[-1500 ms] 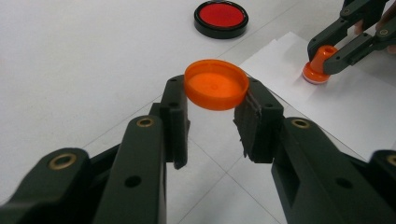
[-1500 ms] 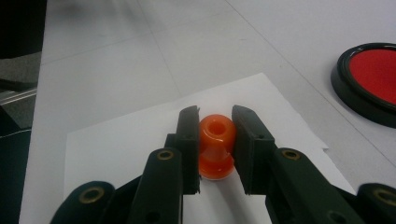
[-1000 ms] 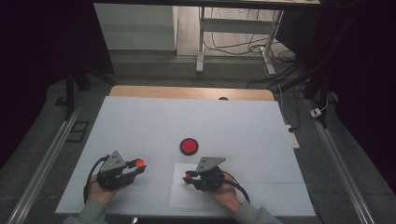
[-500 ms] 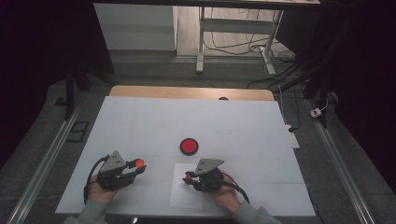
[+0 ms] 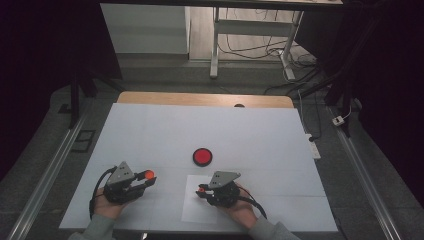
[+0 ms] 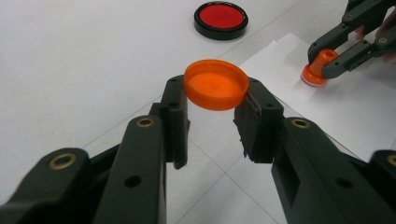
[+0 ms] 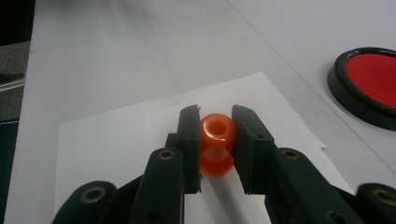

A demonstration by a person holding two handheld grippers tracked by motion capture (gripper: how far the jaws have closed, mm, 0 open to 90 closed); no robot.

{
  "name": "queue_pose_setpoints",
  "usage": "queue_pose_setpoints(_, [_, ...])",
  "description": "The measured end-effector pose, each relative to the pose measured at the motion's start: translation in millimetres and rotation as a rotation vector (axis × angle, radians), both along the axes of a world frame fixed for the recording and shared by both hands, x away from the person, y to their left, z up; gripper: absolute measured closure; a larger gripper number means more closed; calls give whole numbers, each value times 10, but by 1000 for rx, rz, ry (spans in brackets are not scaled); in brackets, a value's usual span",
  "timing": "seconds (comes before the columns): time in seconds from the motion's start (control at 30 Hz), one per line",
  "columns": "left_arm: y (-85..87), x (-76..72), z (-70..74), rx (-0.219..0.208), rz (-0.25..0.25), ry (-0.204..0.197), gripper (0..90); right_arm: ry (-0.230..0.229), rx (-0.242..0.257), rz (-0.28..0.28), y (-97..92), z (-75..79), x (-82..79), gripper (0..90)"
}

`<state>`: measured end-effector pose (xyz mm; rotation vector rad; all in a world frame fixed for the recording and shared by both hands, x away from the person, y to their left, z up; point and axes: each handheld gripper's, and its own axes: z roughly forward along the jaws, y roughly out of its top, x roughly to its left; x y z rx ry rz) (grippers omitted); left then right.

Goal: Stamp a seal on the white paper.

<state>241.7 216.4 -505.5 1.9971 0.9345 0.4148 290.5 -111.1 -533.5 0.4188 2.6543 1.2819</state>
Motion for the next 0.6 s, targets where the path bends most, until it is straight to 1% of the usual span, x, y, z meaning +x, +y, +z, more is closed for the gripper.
queue_pose_setpoints(0.3, [6, -2, 9, -2, 2, -4, 655, -4, 9, 11, -9, -10, 5, 733])
queue_pose_setpoints(0.43, [5, -3, 10, -2, 1, -5, 656, -4, 12, 5, -11, -14, 0, 733])
queue_pose_setpoints(0.47, [6, -2, 10, -2, 3, -6, 656, -6, 19, 2, -8, -19, -4, 733])
queue_pose_setpoints(0.6, [8, -2, 12, -3, 4, -7, 656, -11, 15, 3, -13, -20, -6, 733])
